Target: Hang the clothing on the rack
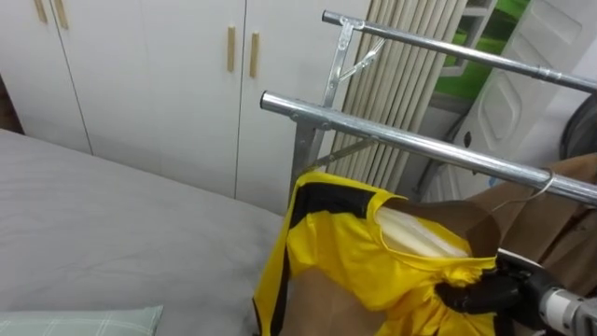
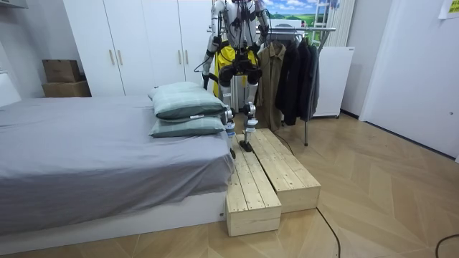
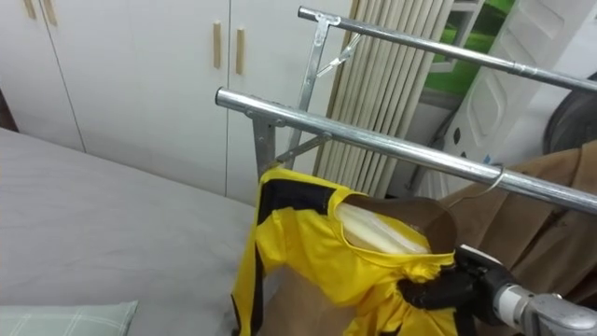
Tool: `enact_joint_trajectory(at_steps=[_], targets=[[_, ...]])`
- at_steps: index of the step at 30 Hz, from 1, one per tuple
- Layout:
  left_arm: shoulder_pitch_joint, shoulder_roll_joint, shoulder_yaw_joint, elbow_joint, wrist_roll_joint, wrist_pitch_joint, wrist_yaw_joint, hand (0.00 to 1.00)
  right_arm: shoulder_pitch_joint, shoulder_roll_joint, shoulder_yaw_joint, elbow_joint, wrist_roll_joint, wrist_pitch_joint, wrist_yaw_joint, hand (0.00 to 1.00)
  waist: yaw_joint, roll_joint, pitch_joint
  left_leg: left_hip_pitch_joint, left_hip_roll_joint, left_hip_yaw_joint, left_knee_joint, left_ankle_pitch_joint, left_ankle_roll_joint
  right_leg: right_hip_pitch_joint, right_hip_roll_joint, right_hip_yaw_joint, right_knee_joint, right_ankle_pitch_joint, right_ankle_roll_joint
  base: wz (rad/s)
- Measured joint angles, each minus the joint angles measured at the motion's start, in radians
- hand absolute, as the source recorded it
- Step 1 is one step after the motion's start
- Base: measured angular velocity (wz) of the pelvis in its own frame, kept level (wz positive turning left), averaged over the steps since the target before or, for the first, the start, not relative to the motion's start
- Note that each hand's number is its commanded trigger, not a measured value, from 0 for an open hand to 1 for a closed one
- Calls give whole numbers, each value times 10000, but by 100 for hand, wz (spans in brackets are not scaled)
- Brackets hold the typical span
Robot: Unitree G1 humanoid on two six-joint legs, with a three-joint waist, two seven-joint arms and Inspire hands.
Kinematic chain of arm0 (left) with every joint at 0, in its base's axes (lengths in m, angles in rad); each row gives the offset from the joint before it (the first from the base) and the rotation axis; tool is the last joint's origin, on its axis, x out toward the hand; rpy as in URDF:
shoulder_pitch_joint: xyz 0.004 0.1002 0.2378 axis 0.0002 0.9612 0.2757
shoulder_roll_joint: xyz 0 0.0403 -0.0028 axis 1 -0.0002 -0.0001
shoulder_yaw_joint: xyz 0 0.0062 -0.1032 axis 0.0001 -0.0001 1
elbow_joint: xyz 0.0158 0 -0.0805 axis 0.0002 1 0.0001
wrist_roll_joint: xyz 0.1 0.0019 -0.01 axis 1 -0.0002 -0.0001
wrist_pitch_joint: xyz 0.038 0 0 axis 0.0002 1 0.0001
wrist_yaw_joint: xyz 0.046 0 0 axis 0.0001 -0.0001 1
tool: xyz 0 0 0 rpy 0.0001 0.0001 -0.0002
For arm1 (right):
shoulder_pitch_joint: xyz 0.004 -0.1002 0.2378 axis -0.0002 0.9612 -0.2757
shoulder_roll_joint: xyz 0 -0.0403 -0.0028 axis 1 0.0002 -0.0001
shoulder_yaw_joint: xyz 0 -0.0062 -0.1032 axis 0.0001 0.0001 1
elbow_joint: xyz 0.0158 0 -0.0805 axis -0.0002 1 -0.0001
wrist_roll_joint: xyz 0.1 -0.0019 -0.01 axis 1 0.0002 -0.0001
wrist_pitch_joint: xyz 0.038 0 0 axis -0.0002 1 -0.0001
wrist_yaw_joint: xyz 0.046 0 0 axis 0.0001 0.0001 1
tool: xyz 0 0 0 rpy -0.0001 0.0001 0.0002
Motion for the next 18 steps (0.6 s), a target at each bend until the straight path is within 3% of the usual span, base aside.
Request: enact_joint_trajectory(at_steps=[13,18], targets=[[82,14,2,20,18,0,-92,0,-11,13,160,53,-6,-131,-418,0,87,-81,-20,16,-5,11,-31,-2,2,-46,51,194,-11,3,1,-4],[82,19,9,46,33,-2,-194,0,-11,12,154,-16,-119,-188,-682,0,130,-10,4,69,-7,12,-50,-3,3,-21,59,229,-1,6,1,-1]])
